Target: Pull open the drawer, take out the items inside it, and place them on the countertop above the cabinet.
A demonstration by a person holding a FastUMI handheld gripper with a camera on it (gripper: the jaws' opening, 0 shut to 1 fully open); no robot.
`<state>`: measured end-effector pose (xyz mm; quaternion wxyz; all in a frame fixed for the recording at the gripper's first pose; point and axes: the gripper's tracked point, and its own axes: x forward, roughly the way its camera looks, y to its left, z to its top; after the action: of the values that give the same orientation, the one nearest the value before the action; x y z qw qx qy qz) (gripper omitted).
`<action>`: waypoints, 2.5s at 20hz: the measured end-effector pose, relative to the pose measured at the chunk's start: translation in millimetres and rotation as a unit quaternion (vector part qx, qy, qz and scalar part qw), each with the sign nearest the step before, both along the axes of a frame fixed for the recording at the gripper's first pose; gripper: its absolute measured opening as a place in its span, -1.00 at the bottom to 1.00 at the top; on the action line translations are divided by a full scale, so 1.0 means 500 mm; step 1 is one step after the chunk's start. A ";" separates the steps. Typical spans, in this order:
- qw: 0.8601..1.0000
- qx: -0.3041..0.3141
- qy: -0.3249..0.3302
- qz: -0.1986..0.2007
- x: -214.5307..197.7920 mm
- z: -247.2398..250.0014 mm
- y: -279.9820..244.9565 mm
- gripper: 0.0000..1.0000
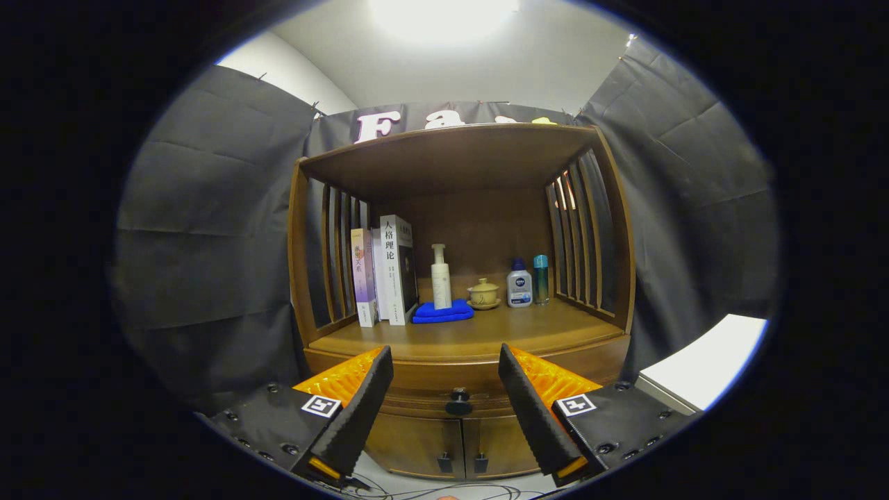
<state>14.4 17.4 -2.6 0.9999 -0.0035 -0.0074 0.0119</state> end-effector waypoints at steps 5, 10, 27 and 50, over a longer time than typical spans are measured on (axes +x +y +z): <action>1.000 -0.001 0.009 0.004 0.034 -0.013 0.015 0.93; 1.000 -0.019 0.021 0.003 0.084 -0.039 0.022 0.93; 0.994 -0.051 0.099 0.009 0.201 -0.223 0.046 0.94; 0.986 -0.030 0.157 -0.047 0.230 -0.330 -0.038 -0.33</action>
<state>129.3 -1.4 -167.9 0.9876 -0.0318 0.1497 -0.0342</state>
